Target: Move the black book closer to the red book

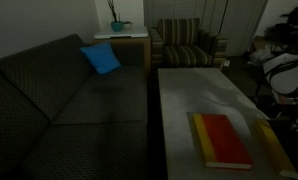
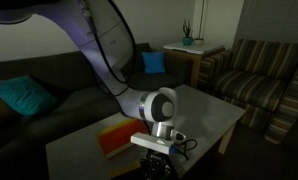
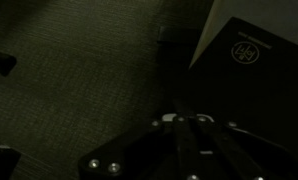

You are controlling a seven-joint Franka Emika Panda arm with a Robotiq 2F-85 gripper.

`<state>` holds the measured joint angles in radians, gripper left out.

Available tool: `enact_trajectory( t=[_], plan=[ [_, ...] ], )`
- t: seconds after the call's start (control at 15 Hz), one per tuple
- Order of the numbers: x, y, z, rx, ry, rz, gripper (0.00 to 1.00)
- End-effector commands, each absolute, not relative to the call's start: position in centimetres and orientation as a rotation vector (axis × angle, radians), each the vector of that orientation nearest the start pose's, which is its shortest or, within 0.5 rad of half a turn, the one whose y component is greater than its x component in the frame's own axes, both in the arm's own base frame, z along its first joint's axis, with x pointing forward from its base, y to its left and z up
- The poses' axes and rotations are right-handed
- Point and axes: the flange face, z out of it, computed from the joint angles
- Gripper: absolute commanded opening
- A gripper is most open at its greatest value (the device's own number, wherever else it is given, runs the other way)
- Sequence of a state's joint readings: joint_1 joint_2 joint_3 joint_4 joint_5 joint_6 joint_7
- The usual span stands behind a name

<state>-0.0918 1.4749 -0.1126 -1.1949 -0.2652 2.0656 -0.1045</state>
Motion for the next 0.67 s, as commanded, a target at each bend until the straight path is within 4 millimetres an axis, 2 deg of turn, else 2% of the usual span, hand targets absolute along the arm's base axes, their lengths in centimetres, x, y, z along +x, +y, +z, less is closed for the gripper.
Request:
enact_trajectory(
  t=[0.0,0.2,0.6],
  plan=[
    [56.8,-12.0,-16.3,-3.261,-0.227,1.05,0.0],
    [56.6,-12.0,-16.2,-3.3,-0.171,1.077,0.0],
    [57.6,-12.4,-15.0,-3.433,-0.026,1.089,0.0]
  ],
)
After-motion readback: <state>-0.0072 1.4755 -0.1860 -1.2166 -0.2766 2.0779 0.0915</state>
